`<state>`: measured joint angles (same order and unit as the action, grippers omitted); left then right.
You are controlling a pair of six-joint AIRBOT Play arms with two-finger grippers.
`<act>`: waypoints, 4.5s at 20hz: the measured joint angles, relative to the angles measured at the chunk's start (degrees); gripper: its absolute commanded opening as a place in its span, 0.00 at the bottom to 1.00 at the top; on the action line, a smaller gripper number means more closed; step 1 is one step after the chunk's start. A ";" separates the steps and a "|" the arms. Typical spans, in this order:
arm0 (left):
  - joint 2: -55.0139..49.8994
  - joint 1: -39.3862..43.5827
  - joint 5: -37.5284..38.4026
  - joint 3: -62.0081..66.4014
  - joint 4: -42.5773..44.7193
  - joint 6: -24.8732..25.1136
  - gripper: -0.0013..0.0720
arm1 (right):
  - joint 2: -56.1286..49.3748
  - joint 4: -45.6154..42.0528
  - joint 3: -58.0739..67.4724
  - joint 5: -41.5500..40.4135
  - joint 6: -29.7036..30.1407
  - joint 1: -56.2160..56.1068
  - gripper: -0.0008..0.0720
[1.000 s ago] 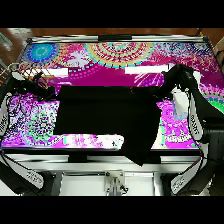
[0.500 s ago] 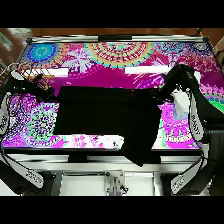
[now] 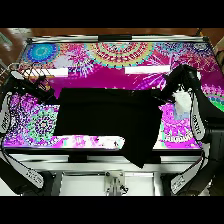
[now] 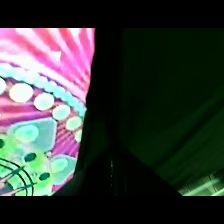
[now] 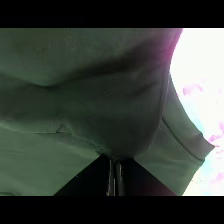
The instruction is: Fold the shirts.
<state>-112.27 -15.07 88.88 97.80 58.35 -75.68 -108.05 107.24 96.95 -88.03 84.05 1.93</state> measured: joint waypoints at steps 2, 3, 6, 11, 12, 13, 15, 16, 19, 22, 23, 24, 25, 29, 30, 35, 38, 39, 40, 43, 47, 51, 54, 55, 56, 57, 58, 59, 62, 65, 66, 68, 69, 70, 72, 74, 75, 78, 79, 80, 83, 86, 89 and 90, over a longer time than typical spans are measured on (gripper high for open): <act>-0.17 -0.07 2.08 0.07 -0.07 0.00 0.68 | 0.11 0.13 0.11 -0.37 0.00 0.24 0.66; -0.13 -0.24 2.97 0.11 -0.11 -0.02 0.68 | 0.52 0.15 0.39 -1.01 0.11 0.57 0.66; 1.38 -1.44 5.31 0.20 -0.28 -0.44 0.67 | 3.54 0.17 2.21 -4.46 1.77 2.32 0.84; 8.70 -5.88 10.84 -3.08 1.07 -1.51 0.68 | 13.75 -6.47 2.45 -12.24 4.66 8.79 0.88; 11.21 -6.95 10.91 -5.92 1.36 -0.96 0.68 | 16.20 -8.02 1.22 -13.07 5.35 10.54 0.88; 14.14 -8.11 10.25 -10.05 1.64 -0.15 0.69 | 18.91 -9.09 -0.55 -13.55 6.08 12.44 0.88; 19.67 -10.16 7.17 -19.39 1.86 1.86 0.69 | 24.55 -9.92 -5.68 -13.38 7.41 16.61 0.88; 21.99 -11.06 5.11 -24.13 2.03 2.89 0.69 | 26.99 -9.42 -8.24 -12.83 7.98 18.25 0.88; 25.66 -12.17 -0.59 -34.40 2.21 5.03 0.69 | 32.28 -7.32 -15.37 -9.79 8.90 21.62 0.88; 27.02 -12.07 -4.55 -40.41 2.21 6.56 0.69 | 34.38 -5.22 -19.61 -7.28 9.44 22.73 0.88; 27.21 -11.80 -5.31 -41.55 2.23 6.99 0.69 | 34.77 -4.74 -20.52 -6.47 9.46 22.99 0.88; 27.36 -11.45 -6.03 -42.53 2.21 7.41 0.69 | 35.01 -4.28 -21.16 -5.42 9.53 23.10 0.88; 27.41 -11.30 -6.45 -43.19 2.16 7.72 0.69 | 35.21 -3.74 -21.66 -4.57 9.57 23.19 0.88; 27.43 -10.38 -8.13 -44.68 2.08 8.44 0.69 | 35.58 -2.80 -22.56 -2.99 9.64 23.45 0.88; 27.43 -10.10 -8.59 -45.09 2.10 8.50 0.69 | 35.60 -2.56 -22.64 -2.84 9.64 23.45 0.88; 27.52 -7.67 -11.80 -47.60 1.27 8.37 0.69 | 35.69 -1.51 -22.84 -2.40 9.64 23.45 0.88; 27.39 -5.81 -14.10 -49.11 -0.57 7.82 0.39 | 35.69 -1.36 -22.86 -2.29 9.64 23.45 0.88; 27.23 -5.33 -15.04 -49.57 -0.90 7.43 0.24 | 35.69 -1.51 -22.86 -2.27 9.66 23.45 0.88; 27.19 -4.90 -15.93 -49.83 -0.85 7.30 0.14 | 35.69 -1.86 -22.88 -2.32 9.66 23.45 0.88; 27.12 -4.28 -16.70 -50.29 -1.33 6.69 0.06 | 35.71 -2.86 -24.09 -3.21 10.19 23.45 0.88; 27.12 -3.93 -15.37 -50.49 -1.07 7.91 0.06 | 38.23 -0.76 -33.77 -4.24 14.25 23.45 0.84; 27.19 -3.93 -14.47 -50.49 -1.09 8.85 0.06 | 43.21 4.20 -48.04 -1.36 18.27 22.97 0.63; 27.19 -3.93 -14.47 -50.49 -1.18 9.05 0.06 | 45.68 6.47 -57.09 2.29 19.32 19.96 0.65; 27.19 -3.93 -14.53 -50.49 -1.25 9.09 0.06 | 46.12 6.91 -59.56 3.89 19.50 18.51 0.65; 27.19 -3.93 -14.58 -50.49 -1.31 9.11 0.06 | 46.38 7.34 -61.44 5.57 19.47 17.05 0.65; 27.19 -3.93 -14.75 -50.49 -1.33 9.14 0.06 | 46.58 7.65 -62.99 7.50 19.17 15.87 0.65; 27.19 -3.93 -14.80 -50.49 -1.33 9.20 0.06 | 46.75 7.69 -64.28 9.70 18.53 14.93 0.65; 27.19 -3.93 -14.80 -50.49 -1.33 9.27 0.06 | 46.84 7.89 -65.13 11.72 17.88 14.23 0.65; 27.19 -3.93 -14.86 -50.49 -1.36 9.49 0.06 | 46.88 9.60 -66.64 17.03 16.26 13.00 0.65; 27.19 -3.93 -14.93 -50.49 -1.38 9.81 0.06 | 44.87 11.56 -67.23 19.67 15.78 12.52 0.65; 27.19 -3.93 -14.93 -50.49 -1.38 9.90 0.06 | 43.91 12.22 -67.32 20.15 15.85 12.44 0.65; 27.19 -3.93 -14.93 -50.49 -1.40 9.94 0.06 | 41.81 14.23 -67.38 20.44 16.44 12.37 0.65; 27.19 -3.93 -14.95 -50.49 -1.38 9.97 0.06 | 40.76 15.28 -67.43 20.17 16.70 12.33 0.64; 27.19 -3.93 -14.95 -50.49 -1.40 9.97 0.06 | 39.89 15.93 -67.43 20.13 16.94 12.33 0.57; 27.19 -3.93 -14.99 -50.49 -1.40 10.03 0.06 | 38.42 16.48 -67.52 20.55 17.81 12.28 0.33; 27.19 -3.93 -15.21 -50.49 -1.51 10.80 0.06 | 37.64 17.07 -67.43 20.98 19.80 12.26 0.16; 27.19 -3.93 -15.39 -50.49 -1.81 11.74 0.06 | 37.46 17.55 -67.06 20.79 20.83 12.26 0.10; 27.19 -3.93 -16.28 -49.05 -3.45 14.43 0.06 | 37.18 18.91 -63.01 18.97 23.37 12.26 0.10; 27.17 -3.96 -15.76 -47.89 -3.78 14.91 0.06 | 37.18 19.30 -60.59 18.01 23.91 12.17 0.10; 27.19 -3.93 -15.52 -46.07 -4.37 15.32 0.06 | 37.20 19.69 -57.94 17.99 24.22 12.22 0.10; 26.88 -4.28 -14.91 -39.04 -4.98 15.89 0.06 | 36.87 20.15 -49.00 18.56 24.13 12.22 0.10; 24.48 -4.37 -14.29 -29.64 -5.46 14.23 0.06 | 34.73 20.33 -41.20 20.92 22.86 12.24 0.10; 19.63 -4.04 -13.70 -19.58 -6.99 10.95 0.06 | 30.49 20.39 -33.53 22.80 21.55 11.76 0.10; 17.84 -3.78 -13.66 -16.57 -7.67 9.94 0.06 | 28.98 20.41 -31.17 23.69 21.09 11.23 0.10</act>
<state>-94.43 -18.85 75.22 81.23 50.68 -65.73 -79.07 127.66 65.78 -64.34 105.14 13.17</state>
